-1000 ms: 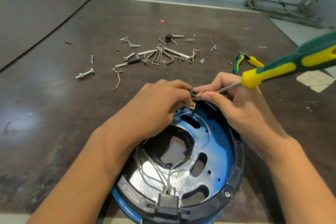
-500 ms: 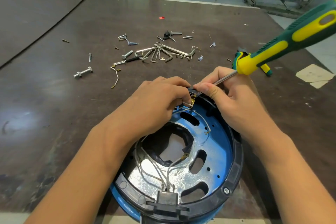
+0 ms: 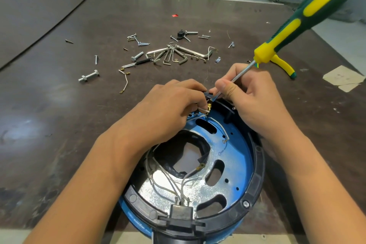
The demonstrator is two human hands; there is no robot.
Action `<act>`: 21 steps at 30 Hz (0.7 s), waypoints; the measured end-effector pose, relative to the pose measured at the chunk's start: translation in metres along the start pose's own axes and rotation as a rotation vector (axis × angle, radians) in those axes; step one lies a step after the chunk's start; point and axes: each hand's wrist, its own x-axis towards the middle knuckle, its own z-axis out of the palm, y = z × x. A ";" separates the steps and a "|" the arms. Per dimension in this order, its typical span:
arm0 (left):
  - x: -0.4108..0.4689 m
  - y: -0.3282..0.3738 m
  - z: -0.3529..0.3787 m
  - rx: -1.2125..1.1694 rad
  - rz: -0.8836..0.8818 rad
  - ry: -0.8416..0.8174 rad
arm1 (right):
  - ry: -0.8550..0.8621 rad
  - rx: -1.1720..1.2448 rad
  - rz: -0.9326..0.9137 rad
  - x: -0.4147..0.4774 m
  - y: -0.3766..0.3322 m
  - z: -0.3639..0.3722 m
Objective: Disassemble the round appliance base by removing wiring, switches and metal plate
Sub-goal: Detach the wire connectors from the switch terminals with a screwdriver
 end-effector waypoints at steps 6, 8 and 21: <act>0.000 0.000 0.000 -0.008 -0.003 -0.004 | -0.002 0.149 0.116 0.011 0.002 0.002; -0.001 0.001 -0.001 -0.003 -0.006 -0.009 | -0.001 0.162 0.133 0.012 0.004 0.002; -0.001 0.001 -0.001 -0.011 -0.005 -0.005 | -0.041 0.198 0.073 0.007 0.006 -0.001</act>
